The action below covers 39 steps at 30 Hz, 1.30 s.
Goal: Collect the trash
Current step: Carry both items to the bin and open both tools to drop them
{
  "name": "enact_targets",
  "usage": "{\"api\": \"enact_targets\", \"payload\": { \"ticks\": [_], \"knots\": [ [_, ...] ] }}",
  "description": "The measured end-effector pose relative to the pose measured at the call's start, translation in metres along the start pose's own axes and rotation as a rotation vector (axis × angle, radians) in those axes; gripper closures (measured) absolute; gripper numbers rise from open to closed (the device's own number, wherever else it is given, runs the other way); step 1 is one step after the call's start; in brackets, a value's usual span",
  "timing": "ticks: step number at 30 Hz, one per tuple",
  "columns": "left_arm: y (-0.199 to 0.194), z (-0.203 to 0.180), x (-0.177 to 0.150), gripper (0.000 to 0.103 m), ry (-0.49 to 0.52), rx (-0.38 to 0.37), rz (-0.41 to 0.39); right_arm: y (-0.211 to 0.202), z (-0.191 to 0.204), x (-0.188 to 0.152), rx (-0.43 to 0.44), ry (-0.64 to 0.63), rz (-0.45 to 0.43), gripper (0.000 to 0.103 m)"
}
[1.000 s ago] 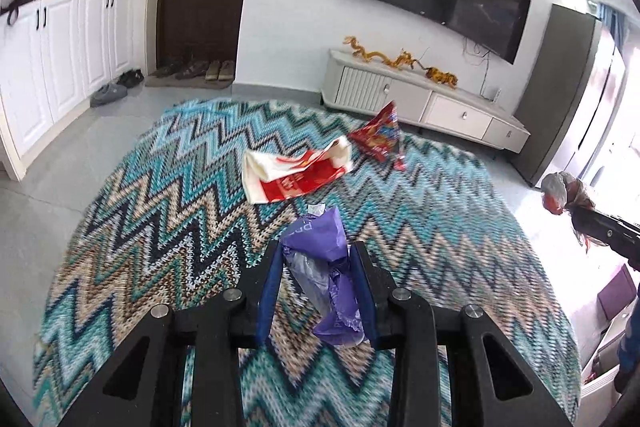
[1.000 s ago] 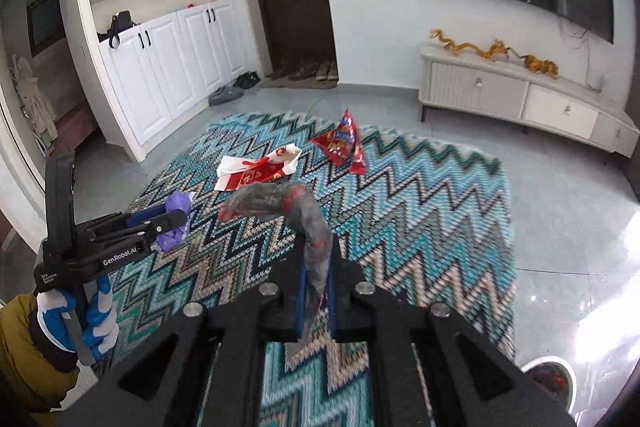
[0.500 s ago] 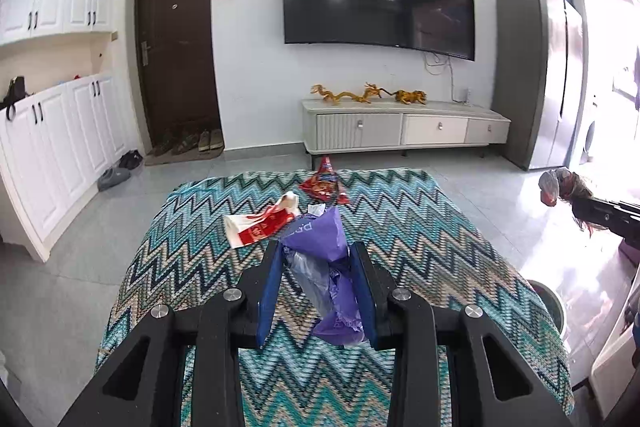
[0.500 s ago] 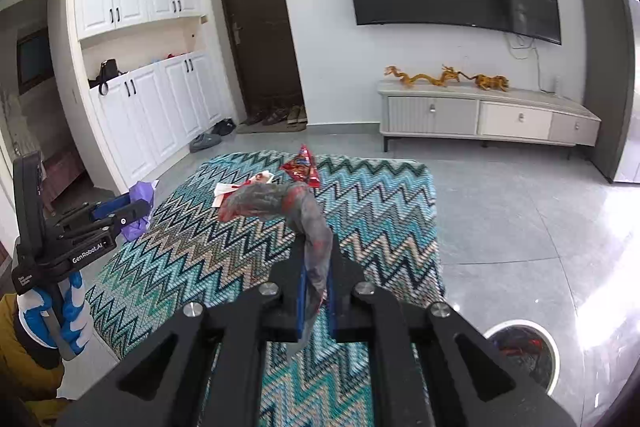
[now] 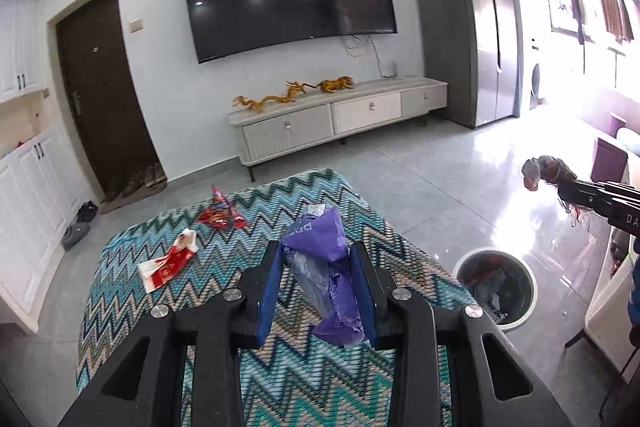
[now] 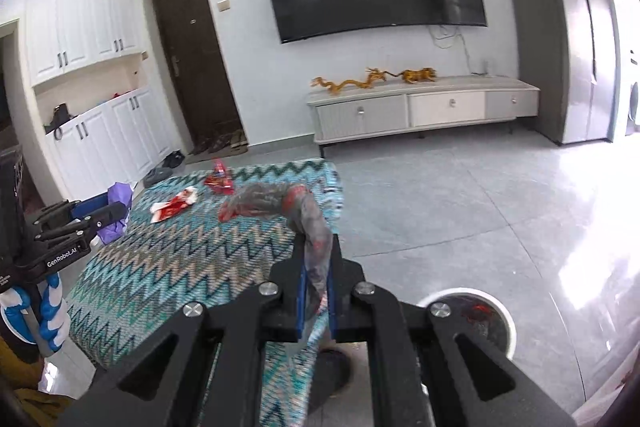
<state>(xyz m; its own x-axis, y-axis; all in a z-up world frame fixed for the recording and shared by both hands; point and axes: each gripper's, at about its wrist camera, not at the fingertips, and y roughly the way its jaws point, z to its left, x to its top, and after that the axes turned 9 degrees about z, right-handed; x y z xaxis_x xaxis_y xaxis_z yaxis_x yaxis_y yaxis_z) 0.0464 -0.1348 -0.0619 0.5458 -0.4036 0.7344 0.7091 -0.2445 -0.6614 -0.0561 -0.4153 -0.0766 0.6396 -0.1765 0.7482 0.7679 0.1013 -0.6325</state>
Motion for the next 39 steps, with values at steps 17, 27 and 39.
{"api": "enact_targets", "payload": {
  "ticks": [17,27,39],
  "knots": [
    [0.157,-0.230,0.040,0.069,0.255,-0.323,0.336,0.092,-0.175,-0.078,-0.136,0.301,0.249,0.095],
    [0.233,-0.277,0.037,0.038,0.227,-0.418,0.486,0.174,-0.227,-0.115,-0.153,0.389,0.424,0.087],
    [0.214,-0.244,0.046,0.038,0.177,-0.433,0.399,0.162,-0.236,-0.122,-0.214,0.435,0.407,0.062]
  ]
}}
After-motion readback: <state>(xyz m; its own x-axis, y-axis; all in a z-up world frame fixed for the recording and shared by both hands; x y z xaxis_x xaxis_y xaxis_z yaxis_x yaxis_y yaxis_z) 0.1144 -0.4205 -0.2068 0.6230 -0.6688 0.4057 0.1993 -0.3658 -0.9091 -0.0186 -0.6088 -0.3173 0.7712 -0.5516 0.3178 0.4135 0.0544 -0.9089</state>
